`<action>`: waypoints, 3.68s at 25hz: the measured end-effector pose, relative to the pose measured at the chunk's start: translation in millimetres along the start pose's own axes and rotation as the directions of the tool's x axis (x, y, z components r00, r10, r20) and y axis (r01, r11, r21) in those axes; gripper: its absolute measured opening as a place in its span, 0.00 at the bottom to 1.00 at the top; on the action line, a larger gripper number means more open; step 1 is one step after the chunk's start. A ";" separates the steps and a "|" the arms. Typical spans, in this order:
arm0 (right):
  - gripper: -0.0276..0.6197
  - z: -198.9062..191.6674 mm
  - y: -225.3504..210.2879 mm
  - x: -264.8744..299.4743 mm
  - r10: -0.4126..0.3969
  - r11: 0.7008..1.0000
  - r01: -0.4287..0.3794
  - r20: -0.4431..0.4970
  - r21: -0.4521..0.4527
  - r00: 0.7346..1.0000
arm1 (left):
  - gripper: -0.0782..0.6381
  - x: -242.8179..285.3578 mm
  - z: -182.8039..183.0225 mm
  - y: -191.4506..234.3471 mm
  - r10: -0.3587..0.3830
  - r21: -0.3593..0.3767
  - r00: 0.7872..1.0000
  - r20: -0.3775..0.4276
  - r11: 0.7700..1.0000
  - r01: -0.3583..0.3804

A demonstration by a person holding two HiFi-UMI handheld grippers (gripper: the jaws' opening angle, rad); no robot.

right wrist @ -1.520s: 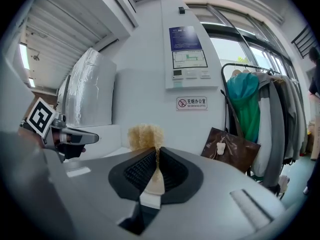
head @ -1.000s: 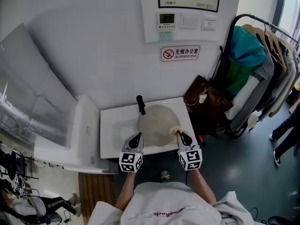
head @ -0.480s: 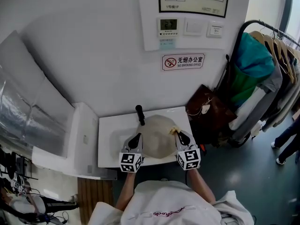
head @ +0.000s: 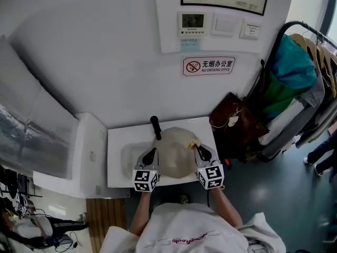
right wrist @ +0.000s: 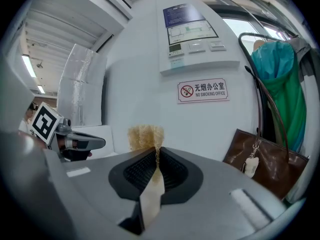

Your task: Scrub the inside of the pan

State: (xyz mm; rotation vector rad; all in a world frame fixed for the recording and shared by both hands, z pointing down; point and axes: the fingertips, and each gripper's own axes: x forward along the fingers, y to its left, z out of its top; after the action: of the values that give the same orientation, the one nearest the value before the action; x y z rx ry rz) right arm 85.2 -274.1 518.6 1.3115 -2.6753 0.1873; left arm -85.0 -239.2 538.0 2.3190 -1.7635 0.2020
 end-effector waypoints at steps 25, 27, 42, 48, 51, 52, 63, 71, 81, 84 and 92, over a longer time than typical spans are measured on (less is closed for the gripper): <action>0.08 -102.7 60.5 65.5 0.040 0.998 -0.025 -0.284 0.056 0.958 | 0.11 19.5 -109.8 73.0 -0.047 -0.157 0.974 -0.220 0.988 0.012; 0.08 -110.0 63.3 70.5 0.045 0.998 -0.029 -0.304 0.056 0.952 | 0.18 25.4 -118.1 74.6 -0.064 -0.178 0.970 -0.236 0.984 0.022; 0.08 -159.0 87.9 130.0 0.125 0.991 -0.094 -0.435 0.091 0.892 | 0.18 48.4 -145.2 77.1 -0.083 -0.216 0.952 -0.294 0.976 0.019; 0.08 -177.5 100.7 153.0 0.146 0.988 -0.099 -0.480 0.121 0.865 | 0.18 48.1 -145.6 77.4 -0.081 -0.226 0.954 -0.289 0.974 0.014; 0.08 -188.1 106.5 161.3 0.158 0.986 -0.105 -0.506 0.132 0.848 | 0.18 48.3 -145.4 77.5 -0.082 -0.225 0.954 -0.288 0.974 0.016; 0.08 -191.5 108.0 163.6 0.161 0.985 -0.106 -0.514 0.134 0.842 | 0.18 48.1 -145.4 77.8 -0.084 -0.224 0.954 -0.289 0.974 0.018; 0.08 -220.0 108.2 185.2 0.154 0.986 -0.086 -0.586 0.143 0.795 | 0.18 47.7 -146.0 79.1 -0.088 -0.221 0.951 -0.298 0.975 0.021; 0.08 -224.4 99.7 197.3 0.141 0.986 -0.056 -0.604 0.157 0.784 | 0.18 48.0 -145.6 78.8 -0.088 -0.216 0.949 -0.301 0.976 0.022; 0.08 -230.7 66.8 196.3 0.084 0.990 0.008 -0.630 0.142 0.772 | 0.18 47.9 -146.9 78.4 -0.084 -0.214 0.948 -0.307 0.977 0.017; 0.08 -233.3 51.2 194.0 0.053 0.991 0.039 -0.643 0.129 0.764 | 0.18 48.0 -146.9 78.4 -0.087 -0.213 0.948 -0.308 0.977 0.020; 0.08 -242.9 2.5 178.2 -0.048 0.989 0.131 -0.687 0.069 0.725 | 0.18 48.6 -146.6 79.0 -0.083 -0.210 0.949 -0.304 0.977 0.018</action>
State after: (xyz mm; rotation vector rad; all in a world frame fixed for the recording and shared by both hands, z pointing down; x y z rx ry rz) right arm -3.9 -366.6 791.1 1.0993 -1.9797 0.6788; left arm -144.4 -267.1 698.6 2.0532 -1.4939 0.3396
